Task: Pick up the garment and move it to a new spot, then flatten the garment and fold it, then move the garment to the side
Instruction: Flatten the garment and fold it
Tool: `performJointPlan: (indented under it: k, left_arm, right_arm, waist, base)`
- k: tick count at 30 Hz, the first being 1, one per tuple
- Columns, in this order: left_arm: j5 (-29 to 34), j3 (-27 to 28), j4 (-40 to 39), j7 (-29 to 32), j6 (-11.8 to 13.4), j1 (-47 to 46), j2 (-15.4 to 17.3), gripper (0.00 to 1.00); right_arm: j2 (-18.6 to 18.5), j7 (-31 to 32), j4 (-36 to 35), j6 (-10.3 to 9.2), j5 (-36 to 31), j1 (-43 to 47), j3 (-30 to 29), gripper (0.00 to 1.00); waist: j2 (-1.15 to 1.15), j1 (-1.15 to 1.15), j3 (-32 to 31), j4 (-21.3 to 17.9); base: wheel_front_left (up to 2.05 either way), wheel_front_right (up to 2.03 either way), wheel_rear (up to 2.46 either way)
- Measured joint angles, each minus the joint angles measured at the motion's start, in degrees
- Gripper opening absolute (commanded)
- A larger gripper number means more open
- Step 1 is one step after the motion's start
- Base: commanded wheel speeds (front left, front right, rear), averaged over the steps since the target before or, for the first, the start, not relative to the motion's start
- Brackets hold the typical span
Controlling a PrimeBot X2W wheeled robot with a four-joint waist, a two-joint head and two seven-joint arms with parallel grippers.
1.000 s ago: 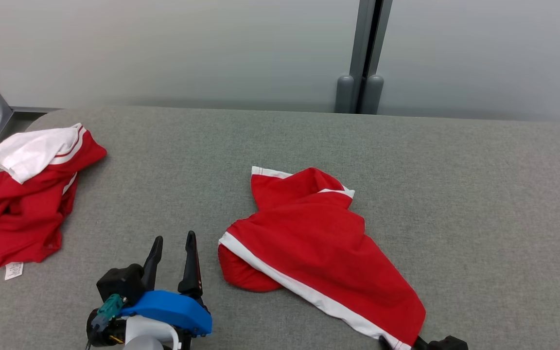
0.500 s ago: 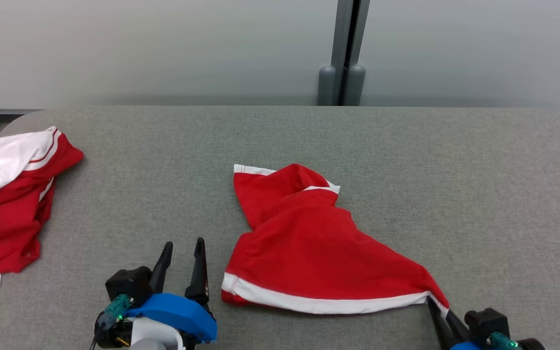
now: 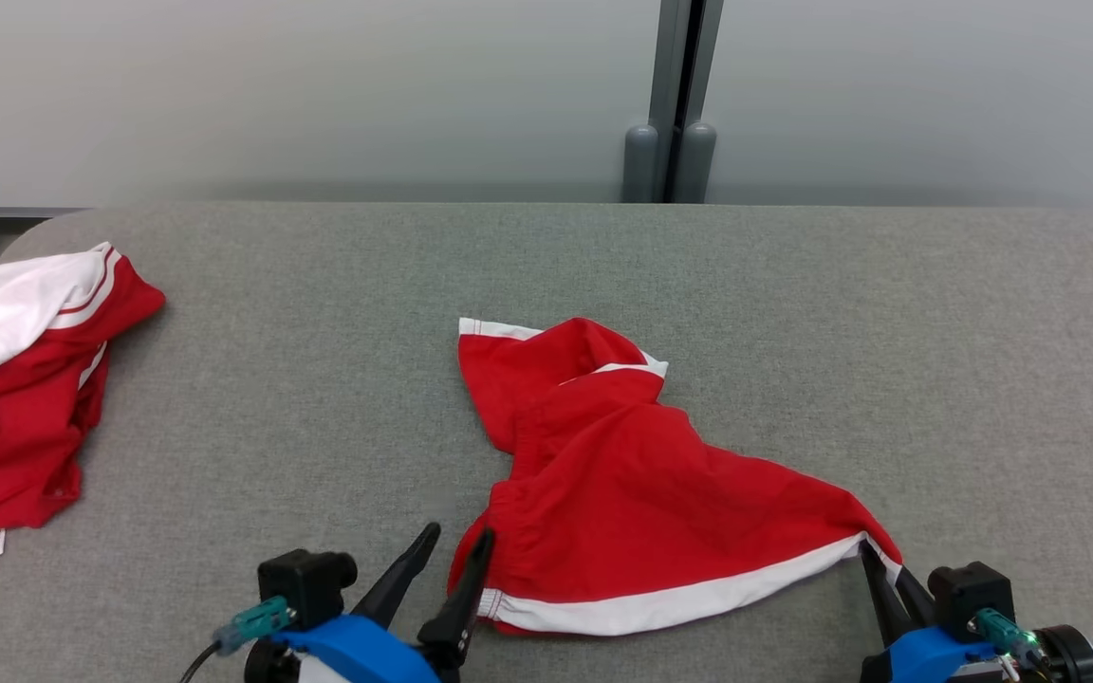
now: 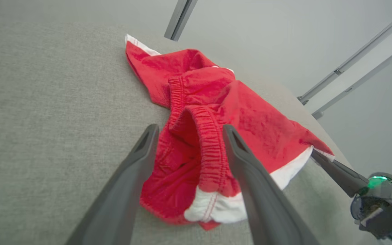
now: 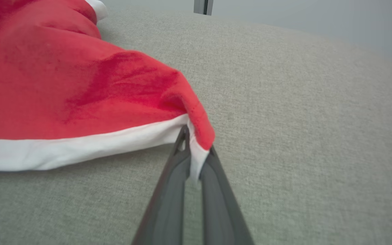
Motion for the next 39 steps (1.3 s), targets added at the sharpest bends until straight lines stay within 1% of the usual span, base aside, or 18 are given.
performJointPlan:
  k: [3, 6, 8, 15, 16, 17, 18, 19, 22, 26, 30, 32, 33, 34, 37, 39]
  left_arm:
    - [-4.99, -3.92, -4.61, 2.05, -0.02, 2.38, 5.45, 1.0]
    - [-7.34, -7.02, -6.05, 3.0, -0.02, 3.03, 8.65, 1.0]
    - [-8.35, -8.61, -5.77, 2.88, -0.02, 2.61, 9.32, 1.0]
    - [-10.69, -14.86, -1.11, 1.87, -0.19, -1.91, 8.21, 1.0]
    - [-10.93, -15.86, -0.03, 1.88, -0.19, -2.52, 8.21, 0.98]
    - [-11.01, -16.55, 0.64, 1.71, -0.19, -2.87, 8.23, 0.63]
    - [-11.71, -17.55, 1.99, 0.8, -0.19, -3.42, 8.26, 0.11]
    - [-11.92, -17.77, 2.44, 0.1, -0.19, -3.59, 8.23, 0.0]
    - [-12.55, -19.42, 3.83, -0.68, -0.19, -3.8, 8.79, 0.0]
    - [-12.79, -19.63, 4.19, -3.9, -0.19, -4.89, 9.88, 0.0]
    - [-12.81, -19.17, 1.91, -7.36, -0.19, -6.92, 10.22, 0.0]
    - [-12.79, -18.46, -0.22, -8.57, -0.19, -8.31, 10.72, 0.0]
    - [-12.79, -18.46, -0.22, -8.57, -0.19, -8.31, 10.72, 0.0]
    - [-13.25, -16.73, -3.15, -9.56, -0.19, -9.57, 11.35, 0.0]
    - [-14.66, -13.89, -9.02, -10.31, -0.19, -11.1, 12.41, 0.0]
    - [-14.59, -11.91, -12.76, -10.69, -0.19, -12.41, 14.02, 0.0]
  right_arm:
    - [0.0, -0.23, 0.81, 0.0, 0.09, -0.49, 0.4, 0.0]
    - [0.02, -0.54, 1.54, 0.0, 0.52, -0.68, 0.76, 0.0]
    - [0.01, -0.69, 1.91, 0.0, 0.54, -0.71, 0.83, 0.0]
    - [0.02, -0.94, 2.92, 0.0, 0.66, -0.82, 1.64, 0.0]
    - [0.02, -0.94, 3.0, 0.0, 0.68, -0.83, 1.76, 0.0]
    - [-0.01, -0.96, 3.03, 0.0, 0.8, -0.84, 1.75, 0.0]
    - [0.02, -1.03, 3.05, 0.0, 1.05, -0.85, 1.79, 0.0]
    - [0.02, -1.14, 3.04, 0.0, 1.08, -0.85, 1.75, 0.0]
    - [0.0, -1.46, 2.79, 0.0, 1.24, -0.84, 1.46, 0.0]
    - [0.0, -1.88, 1.63, 0.0, 1.83, -0.83, 1.33, 0.0]
    - [0.01, -2.5, -1.74, 0.0, 4.13, -0.93, 2.08, 0.0]
    - [0.02, -2.38, -4.57, 0.0, 5.36, -1.15, 2.63, 0.0]
    - [0.02, -2.38, -4.57, 0.0, 5.36, -1.15, 2.63, 0.0]
    - [-0.02, -1.34, -8.0, 0.0, 5.71, -1.86, 3.13, 0.0]
    - [0.08, 1.0, -14.15, 0.0, 6.67, -2.44, 4.53, 0.0]
    - [0.0, 2.69, -19.07, 0.0, 7.0, -3.05, 5.28, 0.0]
  waist:
    - [0.0, -0.01, -0.04, 0.2]
    - [0.0, 0.0, -0.15, 0.31]
    - [0.0, -0.01, -0.29, 0.33]
    - [0.0, -0.01, -0.67, -0.76]
    - [0.0, 0.0, -0.73, -1.0]
    - [0.0, 0.0, -0.81, -1.22]
    - [0.0, 0.0, -1.05, -1.57]
    - [0.0, 0.0, -1.19, -1.69]
    - [0.0, 0.0, -1.73, -1.88]
    - [0.0, 0.0, -2.53, -1.84]
    - [0.0, -0.01, -3.55, -1.72]
    - [0.0, 0.0, -4.18, -1.86]
    - [0.0, 0.0, -4.18, -1.86]
    - [0.0, 0.0, -4.83, -2.12]
    - [0.0, -0.01, -5.53, -2.86]
    - [0.01, 0.0, -5.94, -3.43]
  base:
    - [0.0, 0.0, 0.0]
    - [0.0, 0.0, 0.0]
    - [0.0, 0.0, 0.0]
    - [0.0, 0.0, 0.0]
    - [0.0, 0.0, 0.0]
    - [0.0, 0.0, 0.0]
    - [0.0, 0.0, 0.0]
    - [0.0, 0.0, 0.0]
    - [0.0, 0.0, 0.0]
    - [0.0, 0.0, 0.0]
    - [0.0, 0.0, 0.0]
    - [0.0, 0.0, 0.0]
    - [0.0, 0.0, 0.0]
    - [0.0, 0.0, 0.0]
    - [0.0, 0.0, 0.0]
    - [0.0, 0.0, 0.0]
